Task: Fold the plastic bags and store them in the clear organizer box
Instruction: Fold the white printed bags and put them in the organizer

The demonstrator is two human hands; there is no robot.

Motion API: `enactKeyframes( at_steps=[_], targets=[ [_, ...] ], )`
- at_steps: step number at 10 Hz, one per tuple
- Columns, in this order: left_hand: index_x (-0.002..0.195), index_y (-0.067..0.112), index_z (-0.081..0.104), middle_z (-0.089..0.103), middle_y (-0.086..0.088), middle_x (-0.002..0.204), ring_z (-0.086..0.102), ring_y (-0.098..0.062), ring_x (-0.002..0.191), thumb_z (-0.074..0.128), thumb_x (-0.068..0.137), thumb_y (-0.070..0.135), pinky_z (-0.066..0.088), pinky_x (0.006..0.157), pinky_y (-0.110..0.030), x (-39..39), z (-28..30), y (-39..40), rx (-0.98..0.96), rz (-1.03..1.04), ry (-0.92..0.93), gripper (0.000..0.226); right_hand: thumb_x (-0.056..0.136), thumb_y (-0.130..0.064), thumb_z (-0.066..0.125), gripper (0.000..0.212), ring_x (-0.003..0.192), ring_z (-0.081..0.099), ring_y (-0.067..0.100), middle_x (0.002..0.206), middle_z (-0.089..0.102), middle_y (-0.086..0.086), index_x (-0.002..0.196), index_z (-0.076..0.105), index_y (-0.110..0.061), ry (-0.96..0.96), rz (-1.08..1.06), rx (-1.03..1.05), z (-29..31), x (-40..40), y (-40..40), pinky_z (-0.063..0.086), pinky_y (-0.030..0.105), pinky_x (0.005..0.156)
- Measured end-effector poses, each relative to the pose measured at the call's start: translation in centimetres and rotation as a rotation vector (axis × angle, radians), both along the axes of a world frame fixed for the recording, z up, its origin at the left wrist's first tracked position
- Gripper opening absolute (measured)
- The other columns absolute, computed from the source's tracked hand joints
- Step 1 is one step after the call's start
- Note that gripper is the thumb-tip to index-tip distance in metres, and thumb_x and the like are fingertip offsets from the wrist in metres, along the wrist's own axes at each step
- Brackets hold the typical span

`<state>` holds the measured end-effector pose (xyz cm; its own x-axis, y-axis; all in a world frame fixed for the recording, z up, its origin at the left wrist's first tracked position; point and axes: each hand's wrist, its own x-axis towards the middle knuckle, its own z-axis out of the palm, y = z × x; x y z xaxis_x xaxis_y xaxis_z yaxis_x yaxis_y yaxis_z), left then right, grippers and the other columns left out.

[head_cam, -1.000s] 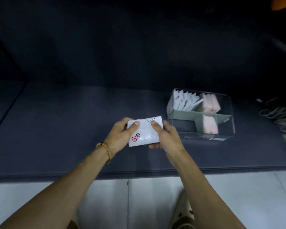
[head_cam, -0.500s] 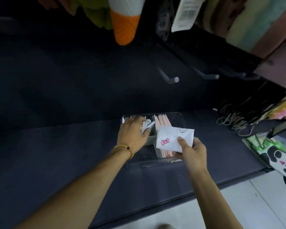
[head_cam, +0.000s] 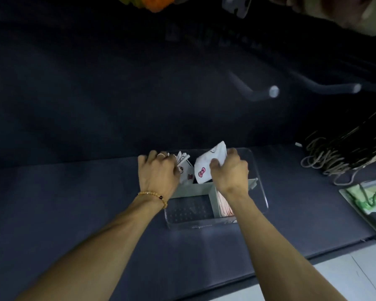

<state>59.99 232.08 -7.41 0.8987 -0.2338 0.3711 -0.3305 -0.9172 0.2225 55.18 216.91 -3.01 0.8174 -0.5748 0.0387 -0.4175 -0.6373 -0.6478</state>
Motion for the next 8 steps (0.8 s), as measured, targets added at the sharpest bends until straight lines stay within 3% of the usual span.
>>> enactKeyframes(
  at_steps=[1,2,3,4,5,6,7,8],
  targets=[
    [0.083,0.021,0.069,0.067,0.003,0.086,0.054,-0.022,0.091,0.061,0.080,0.030,0.031,0.078,-0.036,-0.1,-0.3,-0.2,-0.044,-0.002,0.025,0.011,0.094,-0.024,0.052,0.029,0.094,0.061,0.038,0.100,0.063,0.020,0.117,0.045,-0.007,0.042,0.084,-0.223,-0.1,2.0,1.6,0.053,0.044,0.077],
    [0.085,0.023,0.067,0.064,0.003,0.091,0.050,-0.021,0.094,0.061,0.080,0.033,0.035,0.079,-0.035,-0.1,-0.4,0.0,-0.102,-0.037,0.069,0.013,0.097,-0.018,0.047,0.028,0.096,0.063,0.035,0.103,0.064,0.018,0.122,0.039,-0.008,0.127,0.123,-0.402,-1.3,2.8,2.3,0.047,0.036,0.070],
    [0.094,0.018,0.069,0.059,0.001,0.100,0.049,-0.022,0.097,0.066,0.080,0.033,0.045,0.083,-0.039,-0.5,-0.7,0.6,-0.235,-0.125,0.108,0.021,0.098,-0.020,0.046,0.047,0.108,0.060,0.035,0.119,0.060,0.020,0.138,0.030,-0.002,0.308,0.224,-0.408,-2.8,2.2,2.4,0.048,0.037,0.082],
    [0.105,0.013,0.067,0.057,0.000,0.110,0.051,-0.022,0.101,0.066,0.082,0.028,0.049,0.084,-0.040,-1.4,-1.4,1.6,-0.298,-0.147,0.067,0.028,0.093,-0.024,0.050,0.039,0.095,0.061,0.039,0.107,0.063,0.021,0.125,0.044,-0.002,0.067,0.200,-0.208,-2.8,1.2,2.6,0.046,0.039,0.077],
    [0.113,0.011,0.064,0.056,0.001,0.119,0.052,-0.022,0.105,0.065,0.084,0.030,0.050,0.083,-0.039,-2.2,-2.2,2.5,-0.341,-0.130,0.079,0.035,0.092,-0.017,0.051,0.019,0.079,0.061,0.035,0.093,0.064,0.017,0.105,0.056,-0.003,-0.140,0.218,-0.249,-3.2,0.2,3.1,0.041,0.034,0.062],
    [0.121,0.011,0.060,0.054,0.001,0.125,0.051,-0.022,0.105,0.064,0.086,0.030,0.050,0.085,-0.040,-2.5,-2.4,2.4,-0.259,-0.166,0.082,0.040,0.099,-0.017,0.040,0.023,0.076,0.061,0.035,0.085,0.065,0.018,0.095,0.057,-0.002,-0.067,0.238,-0.293,-4.0,0.0,3.2,0.034,0.030,0.059],
    [0.123,0.011,0.059,0.053,0.000,0.127,0.047,-0.025,0.105,0.063,0.087,0.034,0.048,0.083,-0.040,-2.2,-1.9,1.8,-0.178,-0.170,0.110,0.042,0.097,-0.015,0.040,0.023,0.081,0.060,0.037,0.088,0.065,0.020,0.091,0.058,-0.001,-0.080,0.191,-0.208,-3.7,0.6,3.5,0.036,0.033,0.062],
    [0.123,0.011,0.057,0.050,-0.001,0.129,0.045,-0.023,0.109,0.058,0.089,0.035,0.047,0.087,-0.038,-2.9,-1.3,1.9,-0.253,-0.145,0.164,0.041,0.097,-0.019,0.043,0.023,0.085,0.059,0.034,0.095,0.064,0.015,0.096,0.060,-0.003,-0.140,0.072,-0.081,-2.6,-0.6,3.6,0.036,0.031,0.066]
  ],
)
